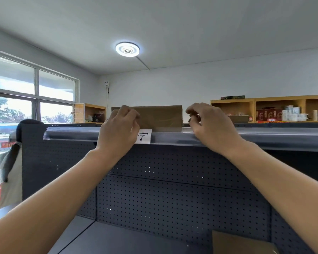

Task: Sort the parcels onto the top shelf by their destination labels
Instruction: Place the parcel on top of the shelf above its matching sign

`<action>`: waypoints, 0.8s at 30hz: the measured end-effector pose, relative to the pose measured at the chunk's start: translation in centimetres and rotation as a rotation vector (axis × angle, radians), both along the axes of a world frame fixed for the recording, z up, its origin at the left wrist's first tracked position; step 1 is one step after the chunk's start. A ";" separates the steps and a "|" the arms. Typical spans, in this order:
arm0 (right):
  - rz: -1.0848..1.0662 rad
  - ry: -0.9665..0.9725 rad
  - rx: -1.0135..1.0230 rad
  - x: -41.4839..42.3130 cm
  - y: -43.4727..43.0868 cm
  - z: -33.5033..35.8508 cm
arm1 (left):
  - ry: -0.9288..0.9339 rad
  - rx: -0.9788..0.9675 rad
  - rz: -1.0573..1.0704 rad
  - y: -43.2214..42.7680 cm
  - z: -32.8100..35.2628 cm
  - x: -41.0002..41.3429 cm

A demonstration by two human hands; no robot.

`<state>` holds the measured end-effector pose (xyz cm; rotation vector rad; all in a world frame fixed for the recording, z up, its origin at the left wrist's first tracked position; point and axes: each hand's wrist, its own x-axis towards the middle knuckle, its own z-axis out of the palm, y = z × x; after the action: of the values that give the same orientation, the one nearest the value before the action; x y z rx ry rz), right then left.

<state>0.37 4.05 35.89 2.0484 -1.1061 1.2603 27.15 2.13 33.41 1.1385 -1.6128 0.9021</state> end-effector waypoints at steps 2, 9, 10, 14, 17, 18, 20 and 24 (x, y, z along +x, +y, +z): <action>0.013 0.026 0.001 -1.2 0.9 -1.8 | -0.034 0.001 -0.003 1.0 -2.0 -0.8; 0.028 0.017 -0.003 -6.3 3.4 -8.8 | 0.057 0.070 -0.163 3.0 -9.2 -5.1; 0.030 0.016 -0.012 -7.0 3.7 -9.8 | 0.055 0.087 -0.192 3.1 -10.1 -6.1; 0.037 0.000 -0.019 -9.8 4.6 -14.5 | 0.067 0.188 -0.251 2.7 -14.2 -10.4; 0.015 -0.040 0.056 -12.3 4.8 -18.1 | 0.095 0.285 -0.261 2.3 -17.8 -13.3; 0.004 -0.051 0.091 -13.3 4.7 -19.3 | 0.105 0.321 -0.266 2.0 -19.0 -14.1; -0.032 -0.065 0.162 -15.1 4.5 -21.7 | 0.118 0.399 -0.264 1.5 -21.3 -15.6; -0.093 -0.122 0.312 -18.2 3.8 -26.2 | 0.140 0.593 -0.222 -0.2 -25.6 -18.4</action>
<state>-17.79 7.83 9.66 2.1320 -1.5193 1.2431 8.77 1.95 7.83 1.3434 -1.9003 0.1876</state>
